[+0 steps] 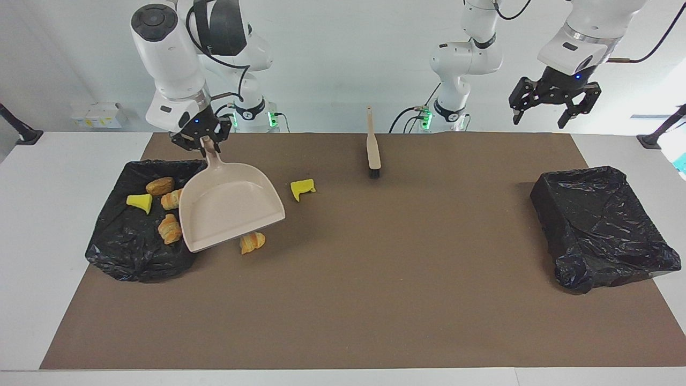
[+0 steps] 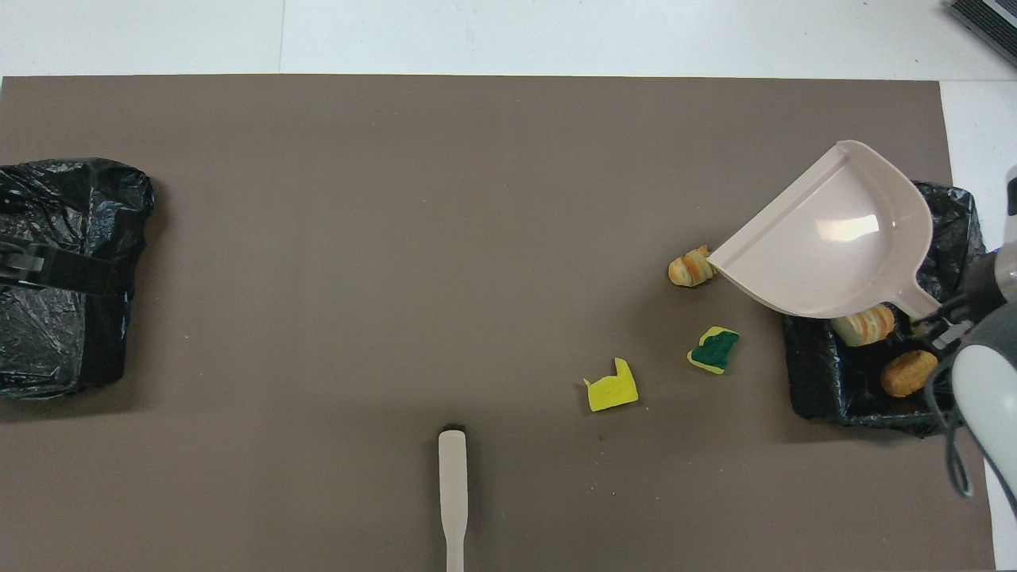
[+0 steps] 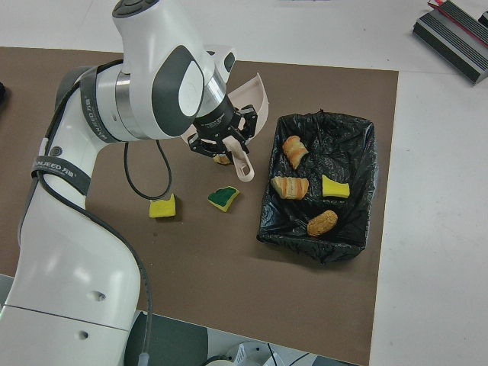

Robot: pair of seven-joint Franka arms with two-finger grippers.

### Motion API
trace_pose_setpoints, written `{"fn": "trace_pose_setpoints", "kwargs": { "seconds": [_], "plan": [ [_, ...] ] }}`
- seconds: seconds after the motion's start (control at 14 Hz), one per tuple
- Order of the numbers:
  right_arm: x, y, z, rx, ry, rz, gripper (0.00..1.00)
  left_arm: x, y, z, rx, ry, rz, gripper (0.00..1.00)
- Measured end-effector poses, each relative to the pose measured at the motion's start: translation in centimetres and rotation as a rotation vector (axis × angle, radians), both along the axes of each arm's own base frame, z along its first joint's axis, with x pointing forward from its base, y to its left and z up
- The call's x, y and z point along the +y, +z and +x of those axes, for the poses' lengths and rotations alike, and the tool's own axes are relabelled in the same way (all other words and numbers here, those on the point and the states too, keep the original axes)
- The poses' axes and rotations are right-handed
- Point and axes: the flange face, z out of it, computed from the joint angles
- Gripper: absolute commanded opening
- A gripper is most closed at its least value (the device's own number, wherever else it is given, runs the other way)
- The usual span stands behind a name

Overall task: Sweep and dump trash in bin
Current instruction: 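Bring the empty dustpan back to the table center with the right gripper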

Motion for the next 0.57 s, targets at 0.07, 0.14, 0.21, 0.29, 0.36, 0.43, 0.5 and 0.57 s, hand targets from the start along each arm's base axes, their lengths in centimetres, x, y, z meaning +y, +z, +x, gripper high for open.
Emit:
{"fn": "trace_pose_setpoints", "kwargs": {
  "seconds": [0.07,0.14,0.21,0.29,0.36,0.43,0.5,0.57],
  "plan": [
    [1.7,-0.7,0.3,0.0,-0.05,0.02,0.0,0.0,0.0,0.0,0.0,0.0,0.0,1.0],
    [3.4,-1.4,0.6,0.0,-0.09,0.04,0.0,0.0,0.0,0.0,0.0,0.0,0.0,1.0],
    [5.2,-2.1,0.9,-0.002,-0.128,0.062,0.0,0.0,0.0,0.0,0.0,0.0,0.0,1.0],
    [6.8,-2.9,1.2,-0.002,-0.162,0.072,0.0,0.0,0.0,0.0,0.0,0.0,0.0,1.0],
    [8.6,-3.9,1.5,0.0,-0.197,0.076,0.0,0.0,0.0,0.0,0.0,0.0,0.0,1.0],
    [10.6,-4.7,1.8,-0.001,-0.226,0.073,0.0,0.0,0.0,0.0,0.0,0.0,0.0,1.0],
    [12.8,-5.6,2.1,-0.004,-0.253,0.071,0.0,0.0,0.0,0.0,0.0,0.0,0.0,1.0],
    [15.5,-6.5,2.4,-0.007,-0.268,0.07,0.0,0.0,0.0,0.0,0.0,0.0,0.0,1.0]
  ]
}}
